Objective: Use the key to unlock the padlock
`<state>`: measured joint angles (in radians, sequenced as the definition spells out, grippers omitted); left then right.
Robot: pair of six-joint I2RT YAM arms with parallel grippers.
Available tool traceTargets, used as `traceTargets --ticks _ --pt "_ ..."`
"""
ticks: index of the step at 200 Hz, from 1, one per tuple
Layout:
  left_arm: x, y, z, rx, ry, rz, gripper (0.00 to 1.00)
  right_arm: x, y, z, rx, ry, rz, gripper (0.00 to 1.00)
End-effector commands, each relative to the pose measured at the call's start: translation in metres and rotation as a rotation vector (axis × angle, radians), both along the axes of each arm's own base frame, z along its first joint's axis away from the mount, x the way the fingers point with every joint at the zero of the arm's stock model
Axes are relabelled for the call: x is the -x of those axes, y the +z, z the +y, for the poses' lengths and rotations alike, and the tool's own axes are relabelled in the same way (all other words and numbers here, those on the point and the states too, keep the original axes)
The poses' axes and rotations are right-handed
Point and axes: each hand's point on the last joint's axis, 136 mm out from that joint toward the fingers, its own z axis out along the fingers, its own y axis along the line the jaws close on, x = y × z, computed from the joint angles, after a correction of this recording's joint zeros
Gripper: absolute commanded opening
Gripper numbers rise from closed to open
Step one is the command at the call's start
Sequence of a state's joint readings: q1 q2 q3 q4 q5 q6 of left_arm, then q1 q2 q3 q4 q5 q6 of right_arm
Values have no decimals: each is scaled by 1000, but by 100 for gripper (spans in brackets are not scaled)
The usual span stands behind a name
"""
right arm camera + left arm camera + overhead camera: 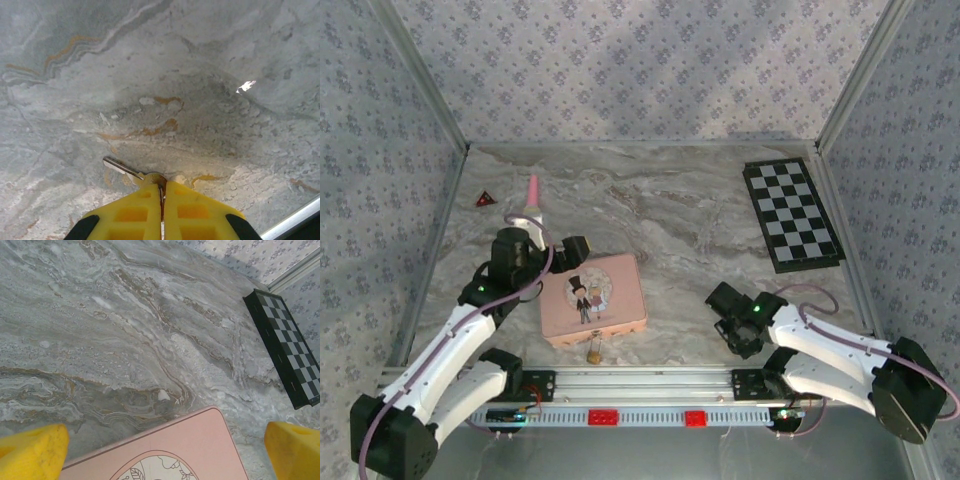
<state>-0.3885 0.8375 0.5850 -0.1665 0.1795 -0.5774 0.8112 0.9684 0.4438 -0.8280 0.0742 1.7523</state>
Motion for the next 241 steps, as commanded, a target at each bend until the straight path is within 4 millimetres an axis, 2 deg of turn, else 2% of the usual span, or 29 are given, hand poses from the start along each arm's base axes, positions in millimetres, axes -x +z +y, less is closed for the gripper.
traceTargets --ticks 1,35,53,86,115,136,154,189,241 --pt "-4 11 -7 21 -22 -23 100 -5 10 -11 56 43 -22 5" --pt "-6 8 -8 28 -16 -3 100 -26 35 -9 105 141 -89 0" --pt "-6 7 -10 39 -20 12 100 -48 52 0 117 223 -183 0" --pt "-9 5 -17 56 -42 45 100 -87 90 36 88 428 -399 0" --pt "-14 9 -25 84 -62 58 100 -112 126 62 71 575 -583 0" --pt "-18 12 -30 117 -59 71 100 -131 157 92 21 706 -751 0" --pt "-23 18 -36 148 -63 74 100 -147 176 104 6 753 -841 0" --pt "-28 35 -66 156 -172 60 100 -177 189 122 -105 725 -961 0" --pt "-19 61 -131 185 -318 -42 99 -199 202 144 -254 744 -1037 0"
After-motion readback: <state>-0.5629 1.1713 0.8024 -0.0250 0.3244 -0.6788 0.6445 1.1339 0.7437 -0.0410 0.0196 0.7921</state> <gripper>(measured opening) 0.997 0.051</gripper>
